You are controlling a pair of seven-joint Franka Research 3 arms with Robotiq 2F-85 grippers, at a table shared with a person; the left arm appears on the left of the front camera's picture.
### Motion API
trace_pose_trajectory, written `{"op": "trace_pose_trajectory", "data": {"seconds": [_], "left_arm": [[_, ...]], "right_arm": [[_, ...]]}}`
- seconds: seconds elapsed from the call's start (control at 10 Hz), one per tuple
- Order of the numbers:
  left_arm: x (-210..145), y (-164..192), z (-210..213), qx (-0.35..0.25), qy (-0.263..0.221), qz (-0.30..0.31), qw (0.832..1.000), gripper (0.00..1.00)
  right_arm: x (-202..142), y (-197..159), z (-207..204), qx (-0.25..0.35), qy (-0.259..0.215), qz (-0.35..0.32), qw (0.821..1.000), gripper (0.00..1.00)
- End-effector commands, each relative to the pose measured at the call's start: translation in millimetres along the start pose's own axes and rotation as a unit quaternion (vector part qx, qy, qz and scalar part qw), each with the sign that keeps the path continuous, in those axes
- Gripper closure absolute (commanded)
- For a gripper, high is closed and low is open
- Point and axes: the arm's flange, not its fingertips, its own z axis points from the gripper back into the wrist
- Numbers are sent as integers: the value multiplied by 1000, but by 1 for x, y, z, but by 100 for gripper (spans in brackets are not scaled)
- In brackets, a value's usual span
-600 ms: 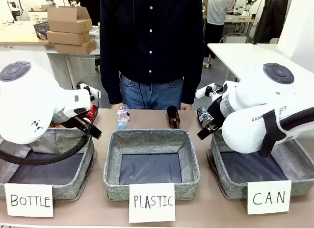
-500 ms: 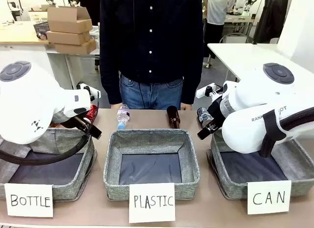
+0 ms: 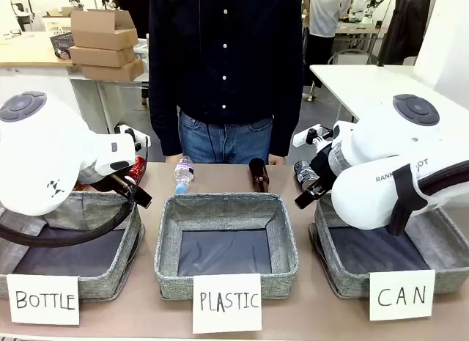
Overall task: Sort the can waste into the basket.
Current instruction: Pick up the can waste from the table and place it in the right Fabric basket.
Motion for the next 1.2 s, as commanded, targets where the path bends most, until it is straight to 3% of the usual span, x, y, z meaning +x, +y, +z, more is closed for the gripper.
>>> {"op": "trace_pose_trajectory", "data": {"seconds": [0.0,0.3,0.4,0.5,0.6,0.8,0.9,1.0,1.1], "left_arm": [[0,0,0,0,0,0,1000,0],[0,0,0,0,0,0,1000,0],[12,-2,57,21,52,-9,998,0],[15,-8,118,-8,19,40,999,0],[0,-14,171,21,-14,48,999,0],[-40,-27,223,33,-122,39,991,0],[21,-7,160,15,-26,31,999,0],[21,-7,160,15,-26,31,999,0],[13,-13,232,27,-80,36,996,0]], "right_arm": [[0,0,0,0,0,0,1000,0],[0,0,0,0,0,0,1000,0],[0,-5,52,2,16,-57,998,0],[-11,-7,106,19,-10,-76,997,0],[-32,-6,154,29,-38,-83,995,0],[-83,11,202,11,-85,-45,995,0],[15,-17,139,19,-36,-72,997,0],[15,-17,139,19,-36,-72,997,0],[5,-14,205,17,-67,-66,995,0]]}}
